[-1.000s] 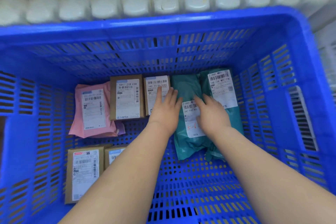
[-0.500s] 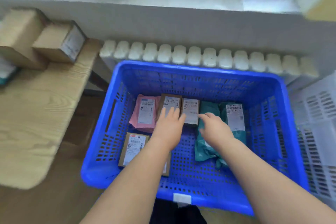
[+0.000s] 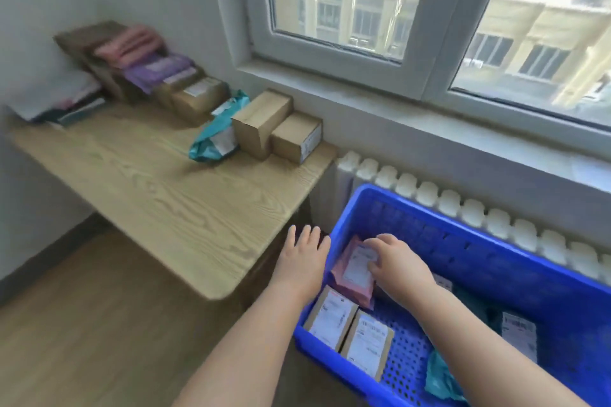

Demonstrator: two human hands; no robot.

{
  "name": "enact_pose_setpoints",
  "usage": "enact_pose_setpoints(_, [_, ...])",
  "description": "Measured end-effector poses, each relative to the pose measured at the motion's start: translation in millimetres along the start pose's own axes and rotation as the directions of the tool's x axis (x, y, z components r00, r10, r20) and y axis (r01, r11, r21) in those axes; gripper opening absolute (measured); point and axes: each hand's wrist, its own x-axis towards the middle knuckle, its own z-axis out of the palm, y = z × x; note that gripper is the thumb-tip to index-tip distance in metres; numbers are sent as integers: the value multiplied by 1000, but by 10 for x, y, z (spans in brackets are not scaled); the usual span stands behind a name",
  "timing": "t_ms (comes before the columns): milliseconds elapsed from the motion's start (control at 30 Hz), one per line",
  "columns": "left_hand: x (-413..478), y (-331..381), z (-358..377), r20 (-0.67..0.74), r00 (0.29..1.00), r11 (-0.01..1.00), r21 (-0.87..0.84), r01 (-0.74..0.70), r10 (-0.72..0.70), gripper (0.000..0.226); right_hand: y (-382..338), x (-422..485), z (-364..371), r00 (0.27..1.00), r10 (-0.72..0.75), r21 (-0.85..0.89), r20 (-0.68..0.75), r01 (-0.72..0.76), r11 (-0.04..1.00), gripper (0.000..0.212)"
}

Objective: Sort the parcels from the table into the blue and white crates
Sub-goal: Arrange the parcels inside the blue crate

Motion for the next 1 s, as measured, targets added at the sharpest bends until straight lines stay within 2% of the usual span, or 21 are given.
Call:
enact_pose_setpoints(200, [-513,-1243,-94,-8,990,990,-35,140,-140,62,-1274,243,35,995,-94,-16,-28,94,995,47])
enact_pose_setpoints(333, [-831,-2082,-131,-4,979,978,-52,202,-202,56,-2214,384,241,992,-122,76,-31,125,989,49])
enact_pose_setpoints(467, [-1033,-2722,-83,8,967,958,-134,253,-254,60,-2896,454,388,985,-175,109,-4,175,979,51])
enact_pose_setpoints(567, [-1120,-3053,-51,5,964,951,-164,262,-264,55,-3224,550,421,982,-189,133,3,187,973,51])
enact_pose_setpoints(733, [-1038,-3445,5,15,968,951,-180,251,-252,54,-3533,868,405,992,-128,167,11,124,978,52])
enact_pose_setpoints(900, [-601,-3829,91,7,966,946,-199,254,-258,55,-3690,1461,450,998,-67,233,14,62,971,55])
enact_pose_setpoints(1000, [-317,-4002,84,47,970,950,-196,245,-240,55,-3735,1805,489,1000,-12,290,25,5,957,58])
